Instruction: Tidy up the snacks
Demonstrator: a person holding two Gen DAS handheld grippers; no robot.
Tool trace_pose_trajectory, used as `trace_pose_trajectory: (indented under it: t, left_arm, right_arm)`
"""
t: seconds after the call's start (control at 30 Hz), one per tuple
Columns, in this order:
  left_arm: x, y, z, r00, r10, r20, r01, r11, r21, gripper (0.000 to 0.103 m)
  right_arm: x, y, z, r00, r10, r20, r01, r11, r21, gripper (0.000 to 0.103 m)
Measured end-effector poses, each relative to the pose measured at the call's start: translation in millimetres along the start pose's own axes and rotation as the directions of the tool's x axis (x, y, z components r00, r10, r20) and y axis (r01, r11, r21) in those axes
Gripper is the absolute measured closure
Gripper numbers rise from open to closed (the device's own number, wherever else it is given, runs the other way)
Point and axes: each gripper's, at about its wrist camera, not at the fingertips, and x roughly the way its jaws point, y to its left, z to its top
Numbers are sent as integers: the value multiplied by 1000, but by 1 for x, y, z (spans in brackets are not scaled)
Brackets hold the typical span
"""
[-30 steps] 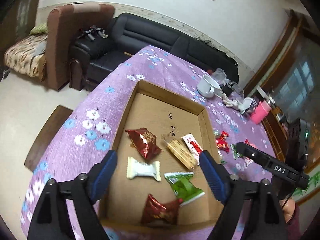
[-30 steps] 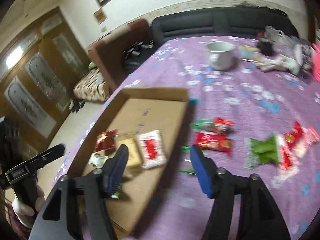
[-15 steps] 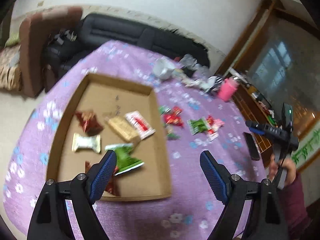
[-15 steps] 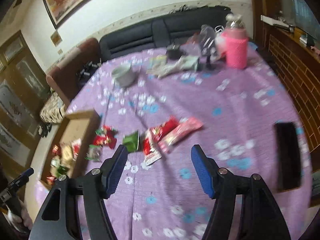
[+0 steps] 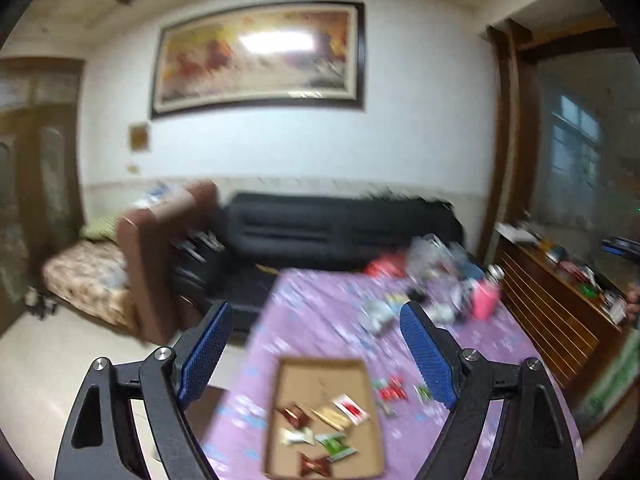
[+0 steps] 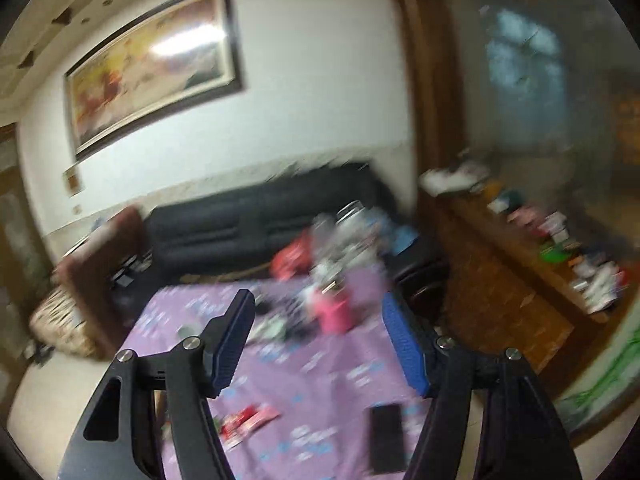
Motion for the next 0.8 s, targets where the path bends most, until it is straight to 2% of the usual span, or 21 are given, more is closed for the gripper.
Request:
trace_pose_trajectory:
  t: [0.1, 0.2, 0.27, 0.37, 0.43, 0.5, 0.57, 0.63, 0.7, 0.73, 0.77, 0.8]
  left_arm:
    - [-48, 3, 42, 999, 14, 51, -15, 999, 35, 14]
    - [-95, 1, 82, 987, 68, 144, -78, 995, 63, 7]
    - [-119, 1, 103, 974, 84, 211, -96, 994, 47, 1]
    - [-137, 1, 112, 961, 33, 276, -46, 998, 41, 0]
    - [-128, -2, 97, 967, -17, 256, 5, 999, 49, 0]
    - [-102, -10, 66, 979, -74, 189, 61, 995, 77, 0]
    - [-76, -19, 31, 984, -116, 136, 105, 990, 91, 0]
    - [-48, -33, -11, 986, -138, 95, 128, 986, 108, 1]
    - [-24, -46, -45, 978, -203, 54, 197, 975, 98, 0]
    - [-6, -49, -62, 968, -250, 12, 248, 966, 69, 0]
    - [15, -53, -78, 953, -301, -38, 302, 953, 26, 1]
    - [32, -58, -89, 935, -345, -78, 346, 938, -12, 1]
  right_arm:
    - [-53, -8, 30, 994, -87, 69, 90, 994, -54, 37]
    - [-104, -5, 52, 977, -171, 128, 185, 977, -108, 36]
    - [-131, -5, 62, 963, -208, 170, 229, 967, -114, 28]
    - [-158, 4, 57, 954, -199, 226, 228, 967, -113, 18]
    - [-156, 12, 38, 948, -192, 255, 231, 963, -135, 7]
    - [-142, 25, 6, 949, -190, 253, 236, 957, -168, 5]
    - [-117, 38, -38, 964, -151, 217, 195, 960, -201, 0]
    - [-88, 50, -81, 981, -93, 169, 129, 968, -215, 0]
    - [-40, 63, -138, 998, -8, 58, 19, 979, -203, 0]
    - [-17, 70, -160, 999, 40, 2, -38, 979, -199, 0]
    - [6, 78, -180, 995, 81, -58, -91, 977, -195, 0]
    - [37, 90, -206, 981, 126, -146, -152, 970, -187, 2]
